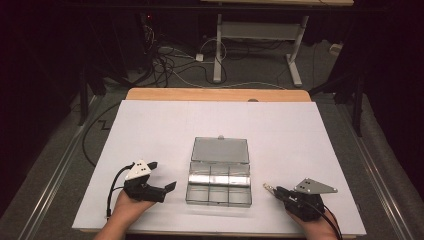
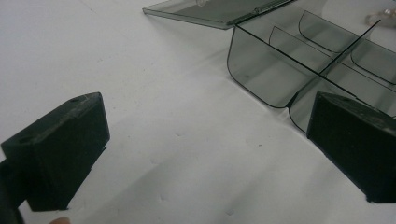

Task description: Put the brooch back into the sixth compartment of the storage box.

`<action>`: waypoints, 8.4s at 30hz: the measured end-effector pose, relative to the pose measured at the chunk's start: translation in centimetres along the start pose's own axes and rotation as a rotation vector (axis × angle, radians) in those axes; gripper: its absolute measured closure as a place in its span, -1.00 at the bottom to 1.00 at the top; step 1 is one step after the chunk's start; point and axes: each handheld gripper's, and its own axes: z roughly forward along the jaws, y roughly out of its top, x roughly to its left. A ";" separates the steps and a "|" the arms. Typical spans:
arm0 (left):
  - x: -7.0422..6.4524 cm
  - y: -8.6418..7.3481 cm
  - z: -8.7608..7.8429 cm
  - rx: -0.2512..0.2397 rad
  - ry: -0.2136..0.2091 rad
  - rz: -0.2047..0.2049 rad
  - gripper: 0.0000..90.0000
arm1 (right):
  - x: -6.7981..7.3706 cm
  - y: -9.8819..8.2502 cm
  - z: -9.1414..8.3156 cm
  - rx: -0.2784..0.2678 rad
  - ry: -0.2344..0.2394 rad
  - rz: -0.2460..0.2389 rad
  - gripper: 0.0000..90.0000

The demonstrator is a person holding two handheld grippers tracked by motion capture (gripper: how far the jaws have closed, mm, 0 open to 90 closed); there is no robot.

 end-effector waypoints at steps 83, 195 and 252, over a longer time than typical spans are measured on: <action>0.1 0.0 0.1 0.006 -0.014 -0.006 -1.00 | 1.2 1.5 -1.2 -0.062 0.079 -0.003 0.81; 0.1 0.1 0.1 0.009 -0.019 -0.002 -1.00 | 7.6 4.3 3.7 -0.011 0.140 -0.059 0.80; 0.1 0.1 0.1 0.007 -0.026 0.000 -1.00 | 1.6 2.5 1.4 -0.079 0.084 0.069 -0.23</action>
